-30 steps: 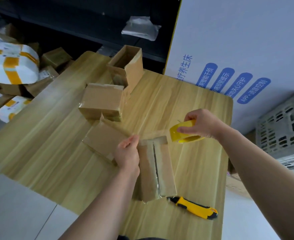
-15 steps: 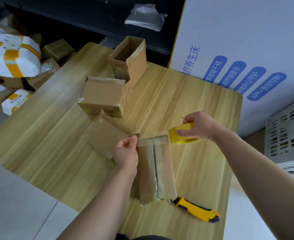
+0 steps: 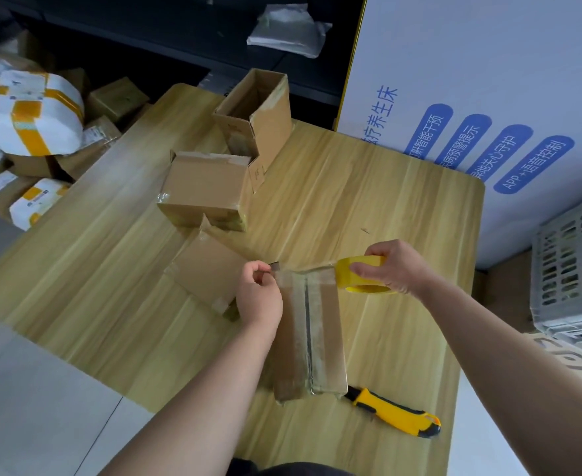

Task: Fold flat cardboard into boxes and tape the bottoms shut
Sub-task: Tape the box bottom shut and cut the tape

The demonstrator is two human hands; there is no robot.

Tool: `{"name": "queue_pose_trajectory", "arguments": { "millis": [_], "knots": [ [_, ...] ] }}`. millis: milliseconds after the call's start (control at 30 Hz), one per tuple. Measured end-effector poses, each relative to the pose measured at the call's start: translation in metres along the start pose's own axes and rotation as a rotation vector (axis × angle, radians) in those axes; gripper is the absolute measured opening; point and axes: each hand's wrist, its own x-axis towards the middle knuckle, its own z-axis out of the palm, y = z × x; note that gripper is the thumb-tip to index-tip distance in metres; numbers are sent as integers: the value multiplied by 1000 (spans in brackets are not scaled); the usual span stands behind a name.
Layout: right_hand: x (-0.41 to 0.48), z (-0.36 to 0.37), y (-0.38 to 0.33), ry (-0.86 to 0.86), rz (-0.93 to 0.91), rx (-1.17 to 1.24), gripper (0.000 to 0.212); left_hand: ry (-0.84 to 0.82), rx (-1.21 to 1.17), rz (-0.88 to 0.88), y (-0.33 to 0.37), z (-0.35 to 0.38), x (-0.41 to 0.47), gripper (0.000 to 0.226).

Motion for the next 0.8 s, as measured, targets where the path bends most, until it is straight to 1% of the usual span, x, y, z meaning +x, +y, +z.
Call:
{"name": "queue_pose_trajectory", "arguments": {
  "millis": [67,167,200,267,300,333,467,533,567,600,667,700,733,800],
  "knots": [
    [-3,2,-2,18,7,16,30,-29,82,41,-1,-4,1,30],
    [-9,9,-3,39,41,37,33,-55,253,165,-5,-12,-11,29],
    [-12,13,-2,45,56,53,34,-53,287,194,-6,-14,-15,33],
    [-21,21,1,65,89,89,37,-45,279,192,-5,-16,-17,48],
    [-27,25,2,74,104,108,38,-38,259,187,-3,-17,-14,51],
    [-32,29,3,80,117,131,38,-29,254,207,-1,-17,-9,49],
    [-55,48,3,102,139,223,40,-28,338,376,8,-10,11,9],
    [-66,59,3,116,132,266,41,-55,359,415,9,-6,12,9],
    [-71,64,3,130,128,290,40,-60,375,436,9,-5,8,14],
    [-76,67,4,146,121,314,39,-55,432,479,6,-4,4,25],
    [-83,73,6,166,113,359,36,-75,663,582,-1,-3,-7,56],
    [-87,75,7,172,113,381,37,-101,782,623,-5,-2,-10,68],
    [-90,78,8,174,114,406,38,-135,883,652,-6,-1,-9,75],
    [-97,83,11,164,109,466,39,-186,982,677,-3,0,0,79]
  ]
}}
